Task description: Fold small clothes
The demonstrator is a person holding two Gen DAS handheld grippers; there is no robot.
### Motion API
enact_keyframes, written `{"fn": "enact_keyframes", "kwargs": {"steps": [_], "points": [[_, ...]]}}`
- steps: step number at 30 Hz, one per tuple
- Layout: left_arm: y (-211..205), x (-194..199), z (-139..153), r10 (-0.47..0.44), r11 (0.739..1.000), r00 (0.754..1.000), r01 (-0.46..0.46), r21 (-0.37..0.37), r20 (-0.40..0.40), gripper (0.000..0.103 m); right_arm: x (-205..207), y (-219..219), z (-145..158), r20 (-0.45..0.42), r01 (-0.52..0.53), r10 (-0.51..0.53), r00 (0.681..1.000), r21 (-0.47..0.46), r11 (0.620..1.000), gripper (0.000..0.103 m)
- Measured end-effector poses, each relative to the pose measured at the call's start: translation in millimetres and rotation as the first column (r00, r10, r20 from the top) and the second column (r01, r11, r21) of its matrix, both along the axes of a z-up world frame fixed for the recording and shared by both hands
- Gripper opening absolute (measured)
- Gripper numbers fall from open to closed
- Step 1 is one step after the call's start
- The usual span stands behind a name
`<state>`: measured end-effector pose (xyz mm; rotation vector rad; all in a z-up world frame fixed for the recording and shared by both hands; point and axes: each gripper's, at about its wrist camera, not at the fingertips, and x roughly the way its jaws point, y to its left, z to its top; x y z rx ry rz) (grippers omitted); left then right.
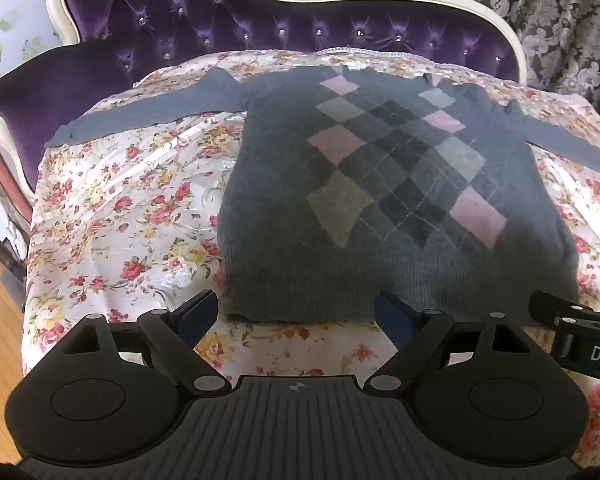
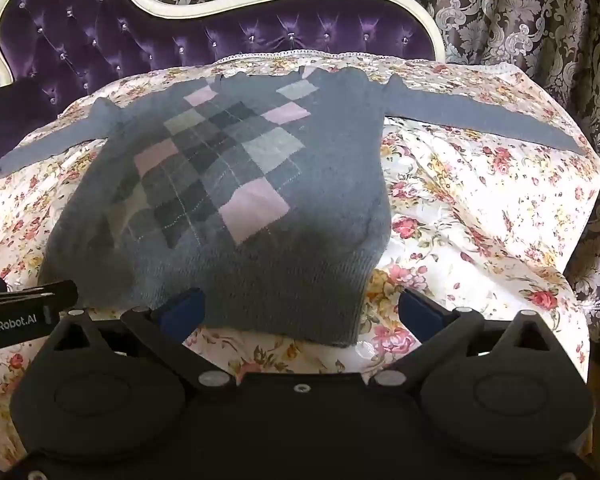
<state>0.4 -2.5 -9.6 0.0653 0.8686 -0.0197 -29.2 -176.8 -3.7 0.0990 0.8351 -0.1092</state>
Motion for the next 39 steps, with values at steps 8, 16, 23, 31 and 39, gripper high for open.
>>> {"fn": "enact_keyframes", "kwargs": {"steps": [8, 16, 23, 31, 39], "points": [[-3.4, 0.7, -0.9, -0.01, 1.0, 1.0, 0.01, 0.01, -0.005, 0.085, 0.7, -1.5, -1.0, -0.005, 0.001, -0.001, 1.0, 0.009, 1.0, 0.102], [-4.2, 1.1, -2.8, -0.012, 1.0, 1.0, 0.012, 0.016, -0.009, 0.086, 1.0, -2.2, -0.4, -0.009, 0.002, -0.001, 1.0, 0.015, 1.0, 0.102], [-4.9, 1.5, -4.9, -0.014, 1.0, 1.0, 0.014, 0.021, -0.018, 0.086, 1.0, -1.6, -1.7, -0.012, 0.003, -0.002, 1.0, 0.021, 1.0, 0.102], [-4.0, 1.7, -7.1, -0.01, 1.0, 1.0, 0.011, 0.021, -0.028, 0.086, 0.4, -0.9, -2.3, -0.015, 0.0, 0.0, 1.0, 0.024, 1.0, 0.102], [-3.4, 2.8, -7.9, -0.009, 1.0, 0.999, 0.009, 0.02, -0.033, 0.086, 0.0, 1.6, -3.4, -0.02, -0.003, 0.004, 1.0, 0.031, 1.0, 0.102]]}}
